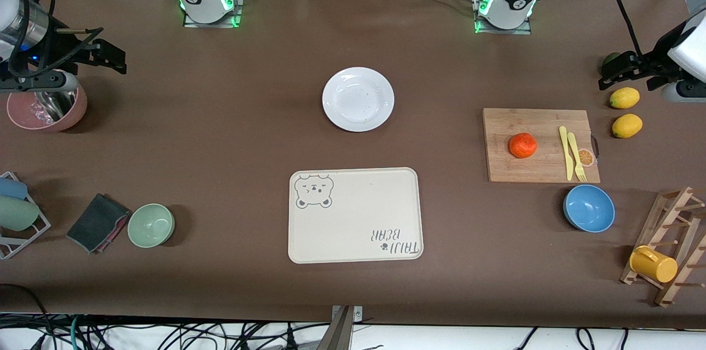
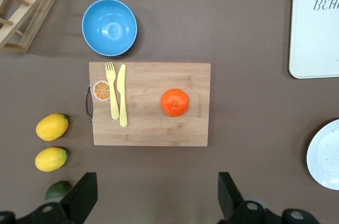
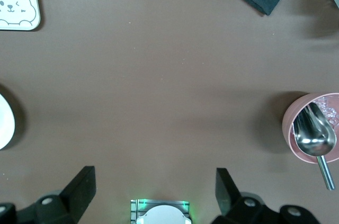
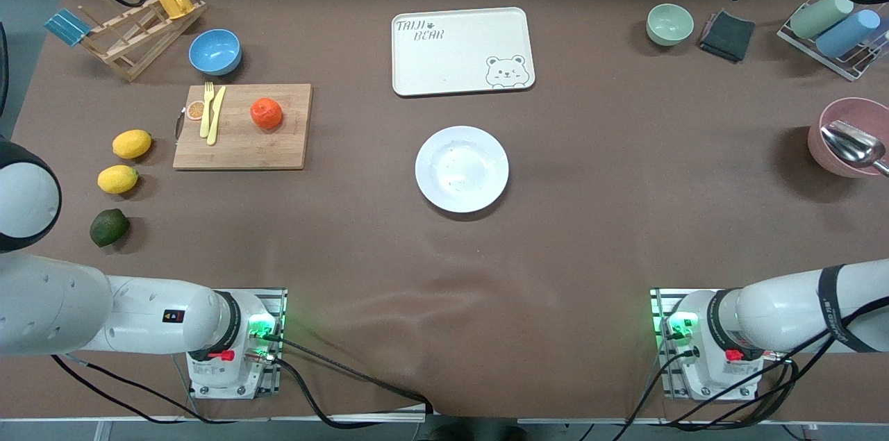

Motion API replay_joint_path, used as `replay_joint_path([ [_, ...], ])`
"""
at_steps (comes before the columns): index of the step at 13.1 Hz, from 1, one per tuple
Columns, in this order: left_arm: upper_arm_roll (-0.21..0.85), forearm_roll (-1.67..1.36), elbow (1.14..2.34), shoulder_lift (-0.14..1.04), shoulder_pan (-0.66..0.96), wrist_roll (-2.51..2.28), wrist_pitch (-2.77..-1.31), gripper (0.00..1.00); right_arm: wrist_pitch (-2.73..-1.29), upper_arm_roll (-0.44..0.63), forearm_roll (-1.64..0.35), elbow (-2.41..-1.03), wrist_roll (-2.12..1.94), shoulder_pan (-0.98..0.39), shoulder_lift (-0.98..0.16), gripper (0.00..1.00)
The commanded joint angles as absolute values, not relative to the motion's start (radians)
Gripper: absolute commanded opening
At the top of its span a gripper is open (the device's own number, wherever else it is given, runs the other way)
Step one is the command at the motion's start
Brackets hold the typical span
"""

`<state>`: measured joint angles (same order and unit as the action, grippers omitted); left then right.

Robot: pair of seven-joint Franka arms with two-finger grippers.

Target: Place orange and plate with both arms

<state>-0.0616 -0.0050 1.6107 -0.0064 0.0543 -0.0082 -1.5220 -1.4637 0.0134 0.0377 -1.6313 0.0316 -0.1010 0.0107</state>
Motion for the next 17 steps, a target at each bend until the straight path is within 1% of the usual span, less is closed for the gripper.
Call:
replay_joint_path([
  [1,-0.061,-0.018,1.585,-0.003,0.055,-0.002,-1.500,1.00,-1.447,0.011,0.035,-1.615,0.021,-0.101,0.012,1.00],
  [17,-0.052,-0.018,1.585,0.000,0.048,0.000,-1.505,1.00,-1.445,0.012,0.023,-1.615,0.023,-0.101,0.011,1.00],
])
